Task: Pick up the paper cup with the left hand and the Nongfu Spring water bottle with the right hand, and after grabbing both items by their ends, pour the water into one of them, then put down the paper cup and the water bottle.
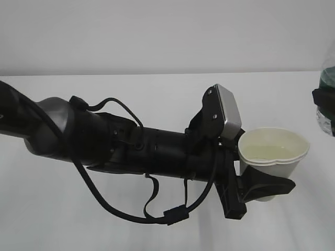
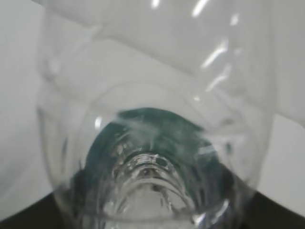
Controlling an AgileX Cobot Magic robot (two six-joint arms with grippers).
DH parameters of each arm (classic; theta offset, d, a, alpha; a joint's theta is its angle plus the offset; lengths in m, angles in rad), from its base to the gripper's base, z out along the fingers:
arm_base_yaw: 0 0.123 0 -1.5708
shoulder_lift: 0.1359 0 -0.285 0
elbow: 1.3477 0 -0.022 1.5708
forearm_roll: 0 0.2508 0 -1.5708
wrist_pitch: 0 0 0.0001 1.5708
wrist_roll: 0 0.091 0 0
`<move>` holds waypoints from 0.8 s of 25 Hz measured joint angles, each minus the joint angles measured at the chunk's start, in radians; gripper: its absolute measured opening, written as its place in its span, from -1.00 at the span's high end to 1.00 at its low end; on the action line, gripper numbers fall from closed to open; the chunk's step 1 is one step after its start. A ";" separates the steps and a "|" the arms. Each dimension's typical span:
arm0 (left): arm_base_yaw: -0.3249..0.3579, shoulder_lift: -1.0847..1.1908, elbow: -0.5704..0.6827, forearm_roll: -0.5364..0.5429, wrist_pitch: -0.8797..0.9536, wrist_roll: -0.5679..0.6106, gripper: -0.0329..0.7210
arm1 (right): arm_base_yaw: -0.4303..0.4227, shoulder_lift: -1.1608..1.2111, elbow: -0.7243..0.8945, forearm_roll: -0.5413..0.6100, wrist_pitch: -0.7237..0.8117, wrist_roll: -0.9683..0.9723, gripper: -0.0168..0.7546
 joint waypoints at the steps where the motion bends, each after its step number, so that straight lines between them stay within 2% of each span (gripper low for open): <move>1: 0.000 0.000 0.000 0.000 0.000 0.000 -0.20 | 0.000 0.000 0.000 0.014 0.000 0.000 -0.08; 14: 0.000 0.000 0.000 -0.018 0.000 0.000 -0.20 | 0.000 0.000 0.000 0.170 -0.002 0.000 -0.08; 20: 0.000 0.000 0.000 -0.022 0.002 0.000 -0.20 | 0.000 0.034 0.000 0.194 -0.040 -0.034 -0.08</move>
